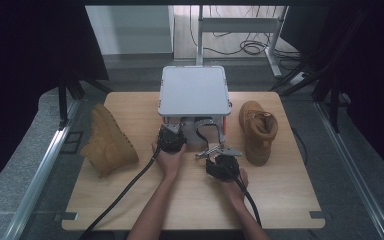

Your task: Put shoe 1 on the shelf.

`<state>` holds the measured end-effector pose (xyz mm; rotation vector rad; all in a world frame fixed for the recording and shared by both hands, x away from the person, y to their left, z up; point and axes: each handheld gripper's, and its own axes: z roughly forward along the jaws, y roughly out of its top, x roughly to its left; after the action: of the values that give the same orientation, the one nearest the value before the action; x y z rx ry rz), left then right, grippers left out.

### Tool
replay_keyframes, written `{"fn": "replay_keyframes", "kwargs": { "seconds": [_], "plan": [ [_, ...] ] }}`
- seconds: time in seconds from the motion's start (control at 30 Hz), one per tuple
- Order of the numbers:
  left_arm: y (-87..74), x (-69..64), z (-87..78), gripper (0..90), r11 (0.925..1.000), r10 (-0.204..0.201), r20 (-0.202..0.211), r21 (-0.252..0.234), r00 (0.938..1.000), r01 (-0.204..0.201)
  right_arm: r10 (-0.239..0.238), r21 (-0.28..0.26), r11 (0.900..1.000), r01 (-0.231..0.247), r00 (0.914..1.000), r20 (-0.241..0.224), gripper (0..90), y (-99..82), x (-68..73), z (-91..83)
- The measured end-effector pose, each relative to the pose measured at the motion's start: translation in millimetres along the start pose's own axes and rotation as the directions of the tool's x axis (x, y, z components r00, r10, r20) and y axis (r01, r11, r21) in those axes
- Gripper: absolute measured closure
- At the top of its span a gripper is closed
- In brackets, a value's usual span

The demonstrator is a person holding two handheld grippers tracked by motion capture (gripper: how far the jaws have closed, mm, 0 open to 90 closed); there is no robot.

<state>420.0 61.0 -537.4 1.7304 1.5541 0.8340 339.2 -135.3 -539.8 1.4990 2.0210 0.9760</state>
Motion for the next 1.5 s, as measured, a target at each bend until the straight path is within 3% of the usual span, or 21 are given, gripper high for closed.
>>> {"fn": "replay_keyframes", "kwargs": {
  "seconds": [0.13, 0.23, 0.37, 0.57, 0.9, 1.23, 1.5],
  "plan": [
    [2.4, 4.1, -1.4, 40.5, 0.9998, -0.006, 0.039, 0.021, 0.9992, 0.005, 0.0, 0.0, 1.0, 0.0, 1.0, 0.0, 36.3, 0.0, 0.0, -0.1],
    [3.2, 6.4, -5.5, 35.2, 0.999, 0.017, 0.076, 0.041, 0.997, -0.021, 0.001, 0.0, 1.0, -0.001, 1.0, 0.0, 36.3, -0.1, 0.1, -0.1],
    [0.5, 9.1, -12.8, 34.4, 0.999, 0.04, 0.099, 0.015, 0.9943, -0.042, 0.001, 0.001, 1.0, -0.001, 1.0, 0.0, 36.4, -0.1, 0.0, -0.2],
    [-4.6, 16.7, -14.7, 42.3, 0.9995, 0.028, 0.126, -0.02, 0.9917, -0.026, 0.002, 0.0, 1.0, -0.002, 1.0, 0.001, 36.5, -0.1, 0.1, -0.2],
    [-5.1, 17.7, -14.5, 42.7, 0.9998, 0.012, 0.13, -0.018, 0.9914, -0.01, 0.029, -0.015, 0.9995, -0.029, 0.9991, 0.029, 37.8, -0.1, 4.0, -1.6],
    [-5.7, 19.0, -14.4, 42.7, 0.9998, 0.008, 0.136, -0.018, 0.9906, -0.005, 0.063, -0.08, 0.9951, -0.059, 0.9962, 0.06, 39.7, 13.6, 4.4, -7.5],
    [-6.2, 20.0, -14.5, 42.7, 0.9998, 0.005, 0.143, -0.018, 0.9898, -0.003, 0.073, -0.091, 0.9937, -0.065, 0.9936, 0.087, 40.4, 24.4, 7.1, 1.9]
  ]
}}
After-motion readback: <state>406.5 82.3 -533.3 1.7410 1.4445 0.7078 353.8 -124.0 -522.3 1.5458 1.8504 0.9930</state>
